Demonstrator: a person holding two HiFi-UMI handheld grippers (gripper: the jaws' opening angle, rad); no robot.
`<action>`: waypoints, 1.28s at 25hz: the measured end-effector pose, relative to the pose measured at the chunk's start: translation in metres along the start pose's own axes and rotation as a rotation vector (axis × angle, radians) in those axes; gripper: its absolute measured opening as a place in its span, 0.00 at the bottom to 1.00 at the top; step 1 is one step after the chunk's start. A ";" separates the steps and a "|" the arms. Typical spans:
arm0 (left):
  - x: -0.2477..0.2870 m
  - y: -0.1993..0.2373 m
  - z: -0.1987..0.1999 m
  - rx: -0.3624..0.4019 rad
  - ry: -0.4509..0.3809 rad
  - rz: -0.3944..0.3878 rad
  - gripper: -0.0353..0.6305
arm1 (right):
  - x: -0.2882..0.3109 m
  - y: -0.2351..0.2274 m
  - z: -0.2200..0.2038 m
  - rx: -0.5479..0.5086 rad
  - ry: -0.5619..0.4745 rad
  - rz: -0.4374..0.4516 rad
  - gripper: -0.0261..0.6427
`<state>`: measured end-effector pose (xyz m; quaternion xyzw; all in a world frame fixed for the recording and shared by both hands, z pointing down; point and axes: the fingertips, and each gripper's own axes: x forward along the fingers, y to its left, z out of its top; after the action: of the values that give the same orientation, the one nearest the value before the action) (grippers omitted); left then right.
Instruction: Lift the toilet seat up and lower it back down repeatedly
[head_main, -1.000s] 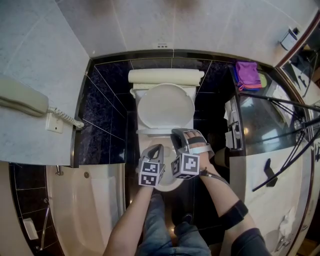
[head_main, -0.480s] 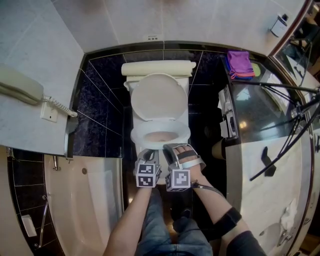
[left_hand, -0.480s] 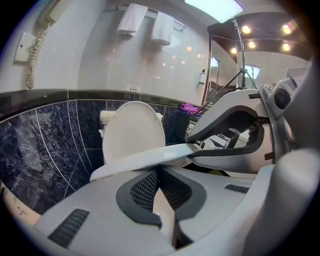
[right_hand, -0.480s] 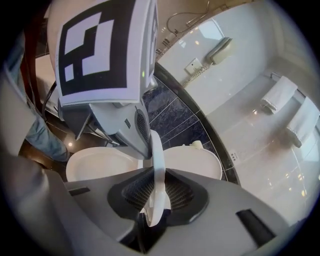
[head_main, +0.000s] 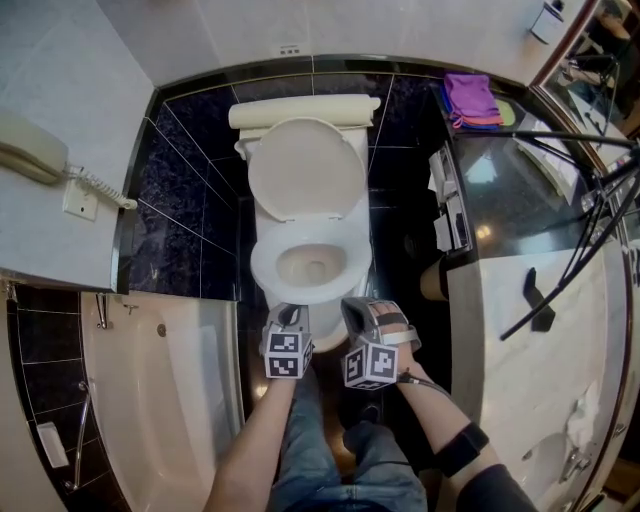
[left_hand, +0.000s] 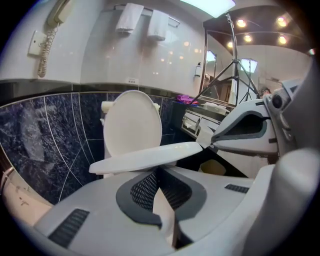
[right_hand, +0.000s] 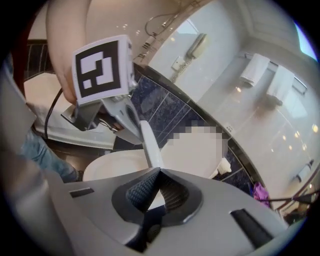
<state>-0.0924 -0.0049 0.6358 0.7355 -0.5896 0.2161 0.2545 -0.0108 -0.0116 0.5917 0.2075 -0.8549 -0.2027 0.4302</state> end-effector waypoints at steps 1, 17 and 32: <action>0.000 -0.001 -0.012 0.004 0.006 0.003 0.04 | 0.001 0.001 -0.012 0.060 0.017 -0.010 0.07; 0.033 -0.033 -0.240 -0.043 0.172 -0.056 0.04 | 0.060 0.083 -0.153 0.508 0.123 -0.028 0.07; 0.061 -0.039 -0.332 -0.077 0.382 -0.095 0.04 | 0.094 0.151 -0.201 0.648 0.182 0.028 0.06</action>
<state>-0.0477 0.1641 0.9266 0.6979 -0.5028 0.3169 0.3996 0.0755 0.0310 0.8422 0.3388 -0.8358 0.1047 0.4191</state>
